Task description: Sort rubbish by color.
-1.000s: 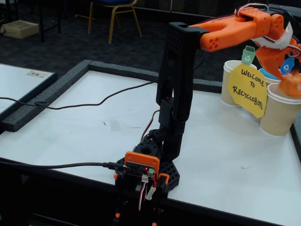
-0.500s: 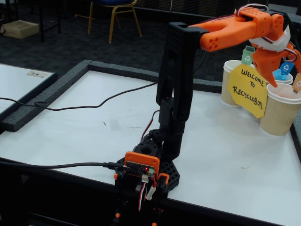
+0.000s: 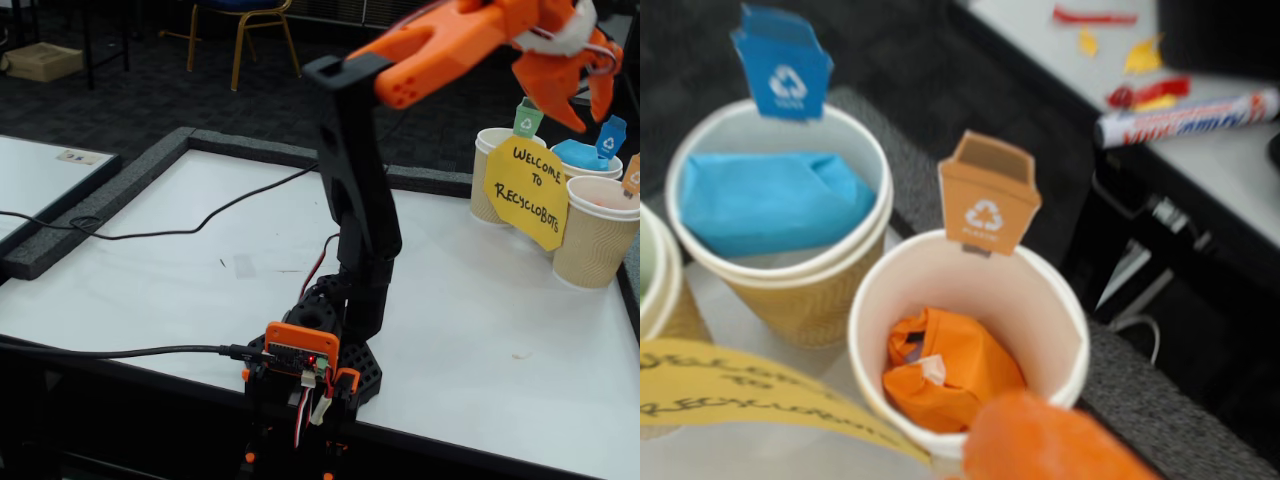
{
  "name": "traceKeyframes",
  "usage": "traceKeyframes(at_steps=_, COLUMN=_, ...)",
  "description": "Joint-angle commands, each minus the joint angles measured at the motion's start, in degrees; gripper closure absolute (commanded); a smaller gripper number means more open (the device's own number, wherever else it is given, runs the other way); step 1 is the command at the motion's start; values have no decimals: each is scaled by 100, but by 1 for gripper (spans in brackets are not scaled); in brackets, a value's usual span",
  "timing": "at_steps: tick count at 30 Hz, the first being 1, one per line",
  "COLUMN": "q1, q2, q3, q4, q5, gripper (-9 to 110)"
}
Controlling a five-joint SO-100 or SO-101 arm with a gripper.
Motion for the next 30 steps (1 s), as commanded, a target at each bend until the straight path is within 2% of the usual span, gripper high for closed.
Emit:
traceKeyframes(at_steps=1, q1=-132, q2=1362, q3=44, q4=114, q5=26, gripper=101)
traceKeyframes(at_steps=13, q1=-325, q2=3067, q3=835, q4=861, q5=-26, gripper=101)
traceKeyframes(at_steps=30, q1=-633, q2=4430, q3=1512, q4=984, q5=-26, gripper=101)
